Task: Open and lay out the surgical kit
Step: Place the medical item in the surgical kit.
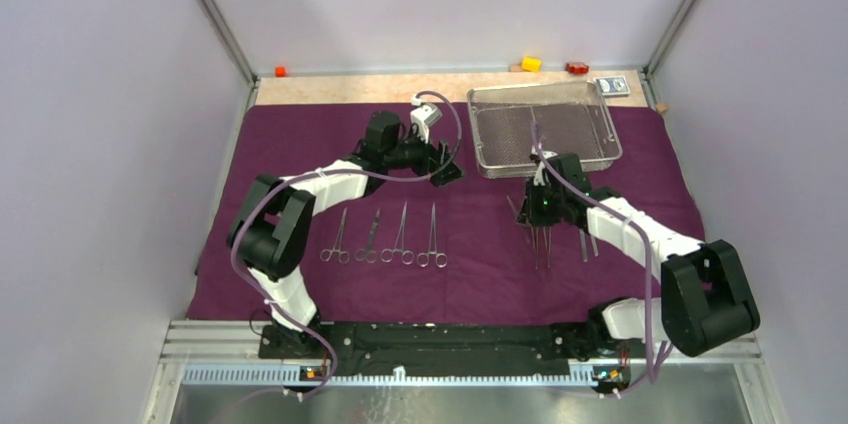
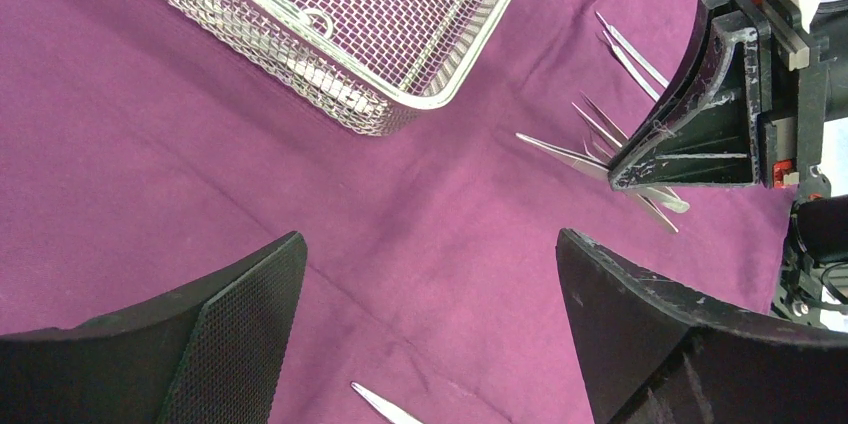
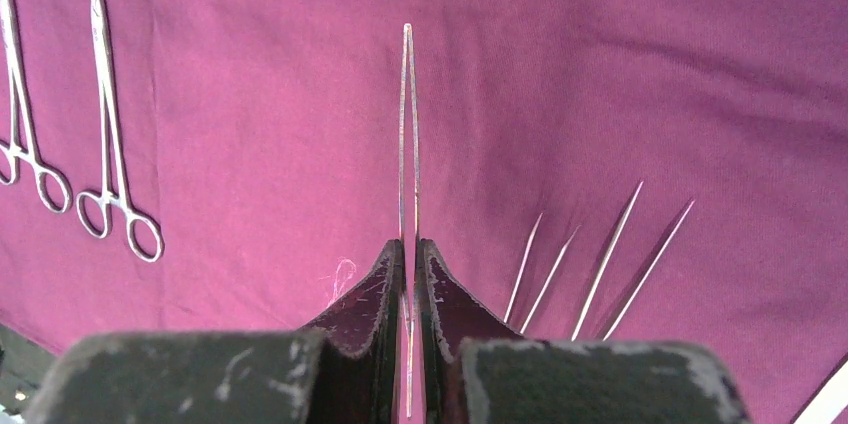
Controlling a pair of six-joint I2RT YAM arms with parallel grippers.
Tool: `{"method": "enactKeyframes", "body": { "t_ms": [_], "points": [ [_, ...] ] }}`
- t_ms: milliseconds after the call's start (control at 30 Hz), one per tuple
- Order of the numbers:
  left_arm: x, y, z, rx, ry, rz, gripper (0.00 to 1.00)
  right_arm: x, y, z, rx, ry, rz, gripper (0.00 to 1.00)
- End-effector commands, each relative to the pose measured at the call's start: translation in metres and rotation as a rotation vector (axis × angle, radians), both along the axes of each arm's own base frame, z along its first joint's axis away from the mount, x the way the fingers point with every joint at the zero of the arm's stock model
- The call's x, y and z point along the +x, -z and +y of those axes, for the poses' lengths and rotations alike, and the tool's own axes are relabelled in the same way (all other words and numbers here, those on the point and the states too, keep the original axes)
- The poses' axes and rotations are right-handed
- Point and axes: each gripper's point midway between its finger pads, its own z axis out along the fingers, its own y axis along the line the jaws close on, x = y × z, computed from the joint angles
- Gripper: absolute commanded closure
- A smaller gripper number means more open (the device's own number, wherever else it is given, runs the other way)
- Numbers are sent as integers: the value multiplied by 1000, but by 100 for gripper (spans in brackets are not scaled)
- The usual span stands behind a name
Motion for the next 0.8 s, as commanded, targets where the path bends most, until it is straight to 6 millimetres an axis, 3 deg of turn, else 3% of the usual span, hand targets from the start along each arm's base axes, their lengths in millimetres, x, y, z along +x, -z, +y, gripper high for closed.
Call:
{"method": "enactKeyframes", "body": {
  "t_ms": [0,767],
  "points": [
    [7,-12,-7,-18,-2,-26,1,-5,4,7,10,-4,18,100],
    [9,-18,-7,-13,-12,-52,1,-13,25,4,-36,-24,24,100]
  ]
}}
